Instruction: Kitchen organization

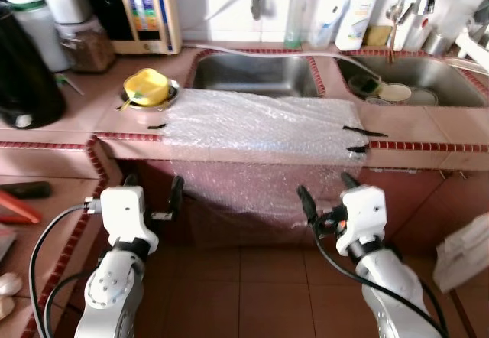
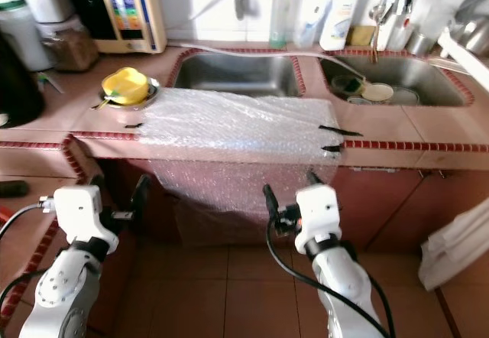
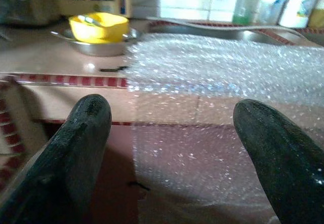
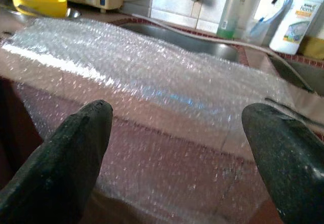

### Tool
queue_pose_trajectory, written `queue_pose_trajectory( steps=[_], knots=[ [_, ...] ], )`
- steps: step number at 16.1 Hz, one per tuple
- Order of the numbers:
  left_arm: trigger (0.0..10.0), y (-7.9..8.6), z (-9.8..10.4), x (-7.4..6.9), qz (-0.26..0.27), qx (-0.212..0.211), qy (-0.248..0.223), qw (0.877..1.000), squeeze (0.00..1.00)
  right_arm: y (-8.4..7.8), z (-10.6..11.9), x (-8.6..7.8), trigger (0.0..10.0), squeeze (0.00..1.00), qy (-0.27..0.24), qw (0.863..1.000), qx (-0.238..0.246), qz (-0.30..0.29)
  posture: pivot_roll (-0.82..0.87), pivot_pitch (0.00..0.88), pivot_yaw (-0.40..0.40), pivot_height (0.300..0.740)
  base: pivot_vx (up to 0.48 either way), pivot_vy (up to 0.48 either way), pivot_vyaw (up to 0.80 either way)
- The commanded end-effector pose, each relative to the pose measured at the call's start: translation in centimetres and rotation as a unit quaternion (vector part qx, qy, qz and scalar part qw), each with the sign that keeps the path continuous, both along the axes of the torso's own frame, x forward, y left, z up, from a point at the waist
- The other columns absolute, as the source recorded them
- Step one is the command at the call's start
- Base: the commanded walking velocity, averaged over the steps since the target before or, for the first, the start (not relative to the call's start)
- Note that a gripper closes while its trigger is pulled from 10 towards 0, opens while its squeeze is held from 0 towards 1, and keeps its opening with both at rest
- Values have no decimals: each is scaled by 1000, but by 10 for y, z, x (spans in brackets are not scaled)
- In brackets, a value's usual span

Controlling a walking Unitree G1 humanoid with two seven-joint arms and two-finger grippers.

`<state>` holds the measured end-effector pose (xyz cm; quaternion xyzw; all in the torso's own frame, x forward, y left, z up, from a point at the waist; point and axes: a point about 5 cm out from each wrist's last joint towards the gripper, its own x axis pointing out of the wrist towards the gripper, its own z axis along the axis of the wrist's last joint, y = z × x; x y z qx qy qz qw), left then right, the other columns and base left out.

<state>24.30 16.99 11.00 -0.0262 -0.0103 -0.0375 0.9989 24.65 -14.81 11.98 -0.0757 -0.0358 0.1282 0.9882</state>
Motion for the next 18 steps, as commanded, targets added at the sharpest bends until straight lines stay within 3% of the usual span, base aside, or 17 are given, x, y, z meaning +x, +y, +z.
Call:
queue_pose_trajectory(
  steps=[1, 10, 13, 18],
  knots=[
    [10000, 0, 2, 0, -2, 3, 0, 1000, 0, 3, 3, -1, 10000, 0, -6, 1000, -3, 5, -3, 26, 38, 740, 330, 0, 0],
    [10000, 0, 2, 0, -4, 2, 2, 1000, 0, 3, 5, 2, 10000, 0, -10, 1000, -9, 8, -3, 26, 32, 740, 323, 0, 0],
    [10000, 4, 1, -1, 22, 12, 8, 1000, 0, 4, 3, 0, 10000, 0, -3, 1000, -13, 15, -2, 19, 16, 740, 186, 179, 0],
    [10000, 5, -5, 0, 35, 19, 22, 999, 0, -13, 5, 0, 10000, 0, 13, 999, -39, 9, -33, 6, -38, 740, 0, 0, 0]
  ],
)
